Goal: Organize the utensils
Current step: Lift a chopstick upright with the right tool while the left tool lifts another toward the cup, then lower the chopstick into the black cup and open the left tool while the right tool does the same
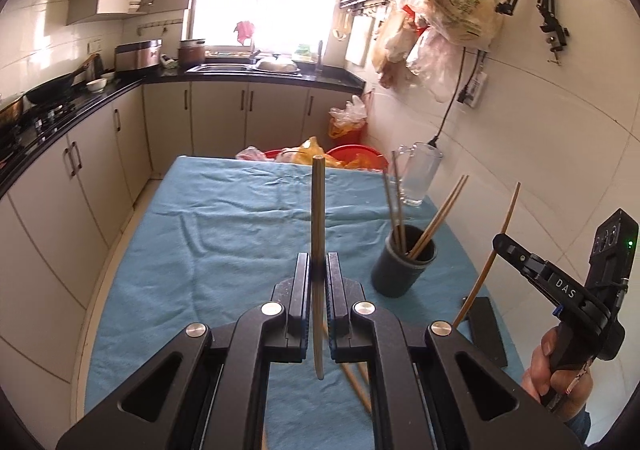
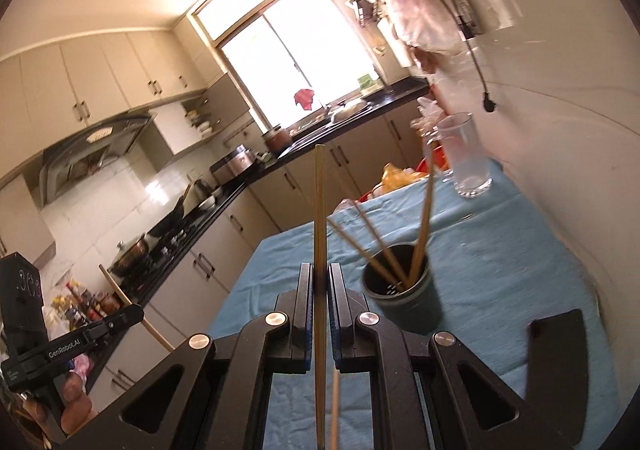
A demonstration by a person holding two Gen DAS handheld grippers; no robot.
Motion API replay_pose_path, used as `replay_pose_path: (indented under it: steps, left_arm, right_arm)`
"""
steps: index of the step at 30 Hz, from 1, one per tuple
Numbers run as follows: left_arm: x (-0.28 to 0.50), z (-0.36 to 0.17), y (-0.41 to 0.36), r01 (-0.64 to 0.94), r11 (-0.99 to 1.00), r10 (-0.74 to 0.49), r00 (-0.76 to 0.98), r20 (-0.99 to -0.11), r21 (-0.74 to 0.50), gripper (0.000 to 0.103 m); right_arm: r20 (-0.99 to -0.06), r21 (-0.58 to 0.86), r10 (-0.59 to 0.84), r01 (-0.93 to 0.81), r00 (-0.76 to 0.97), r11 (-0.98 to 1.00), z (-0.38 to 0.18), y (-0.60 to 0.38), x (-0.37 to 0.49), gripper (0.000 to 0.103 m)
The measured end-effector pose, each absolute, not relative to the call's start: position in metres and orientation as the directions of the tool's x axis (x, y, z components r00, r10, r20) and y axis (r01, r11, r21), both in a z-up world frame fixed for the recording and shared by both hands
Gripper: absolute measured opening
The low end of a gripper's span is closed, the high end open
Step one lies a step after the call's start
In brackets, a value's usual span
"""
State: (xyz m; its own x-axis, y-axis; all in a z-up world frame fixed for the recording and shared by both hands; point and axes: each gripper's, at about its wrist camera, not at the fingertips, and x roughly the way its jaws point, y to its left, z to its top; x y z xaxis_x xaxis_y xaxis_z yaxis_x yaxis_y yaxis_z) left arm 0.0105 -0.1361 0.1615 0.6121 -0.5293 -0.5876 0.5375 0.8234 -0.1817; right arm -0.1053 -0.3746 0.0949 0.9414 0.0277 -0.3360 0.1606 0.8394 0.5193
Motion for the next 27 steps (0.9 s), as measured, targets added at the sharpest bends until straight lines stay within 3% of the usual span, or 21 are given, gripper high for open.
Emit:
replay_pose_path:
  steps: [19, 27]
  left_arm:
    - [0.052, 0.214, -0.251, 0.627, 0.752, -0.629, 0.592, -0.504, -0.203, 0.006]
    - [0.082, 0.209, -0.288, 0.614, 0.755, -0.632, 0.588, -0.505, -0.23, 0.006]
  right_arm:
    - [-0.264, 0.573, -0.145, 0.276, 0.953, 0.772, 0.134, -0.455, -0.087, 0.008]
    - [-0.252, 0.58, -0.19, 0.306, 0.949, 0.755, 0.138, -0.477, -0.06, 0.008]
